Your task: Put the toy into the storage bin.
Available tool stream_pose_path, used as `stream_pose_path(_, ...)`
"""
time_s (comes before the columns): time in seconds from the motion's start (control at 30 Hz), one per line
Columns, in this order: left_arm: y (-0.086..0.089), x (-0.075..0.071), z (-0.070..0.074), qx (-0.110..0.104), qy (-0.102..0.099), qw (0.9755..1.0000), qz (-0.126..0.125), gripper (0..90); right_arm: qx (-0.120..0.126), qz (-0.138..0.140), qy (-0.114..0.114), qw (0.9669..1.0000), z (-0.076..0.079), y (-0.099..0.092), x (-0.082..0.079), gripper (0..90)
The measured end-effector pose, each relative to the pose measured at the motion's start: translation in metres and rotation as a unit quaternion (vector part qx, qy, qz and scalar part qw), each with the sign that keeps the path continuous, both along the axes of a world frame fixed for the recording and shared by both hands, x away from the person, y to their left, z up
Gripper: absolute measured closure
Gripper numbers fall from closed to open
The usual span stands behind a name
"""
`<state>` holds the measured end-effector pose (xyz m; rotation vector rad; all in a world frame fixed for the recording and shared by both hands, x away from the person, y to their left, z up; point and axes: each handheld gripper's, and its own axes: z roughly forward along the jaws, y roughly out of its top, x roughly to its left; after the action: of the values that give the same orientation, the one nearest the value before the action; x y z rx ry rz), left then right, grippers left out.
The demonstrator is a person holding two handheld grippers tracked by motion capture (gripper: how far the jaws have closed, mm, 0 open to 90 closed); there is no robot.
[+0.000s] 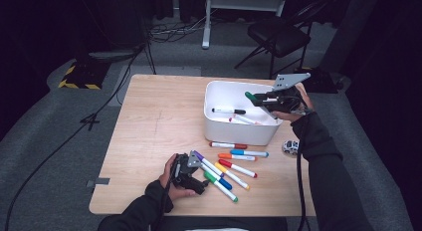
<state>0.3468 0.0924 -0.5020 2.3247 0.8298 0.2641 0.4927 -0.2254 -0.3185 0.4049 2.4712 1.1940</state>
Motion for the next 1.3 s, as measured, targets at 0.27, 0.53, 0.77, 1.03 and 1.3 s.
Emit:
stream_pose_path(0.27, 0.0, 0.0, 0.0, 0.0, 0.001, 1.0, 0.0, 0.5, -0.048, -0.008, 0.031, 0.9983, -0.02, 0.004, 0.007, 75.0)
stream_pose_path(0.53, 0.0, 0.0, 0.0, -0.002, 0.0, 1.0, 0.002, 0.6, -0.094, -0.016, 0.061, 0.9935, -0.031, 0.008, 0.013, 74.9)
stream_pose_path(0.77, 0.0, 0.0, 0.0, -0.002, 0.0, 1.0, 0.002, 0.6, -0.107, -0.026, 0.068, 0.9916, -0.037, 0.008, 0.016, 74.4)
stream_pose_path(1.03, 0.0, 0.0, 0.0, -0.002, -0.001, 1.0, 0.002, 0.6, -0.059, -0.041, 0.056, 0.9958, -0.03, -0.001, 0.009, 68.6)
stream_pose_path(1.3, 0.0, 0.0, 0.0, -0.002, -0.001, 1.0, 0.002, 0.6, 0.004, -0.018, 0.024, 0.9995, -0.021, -0.012, -0.023, 68.2)
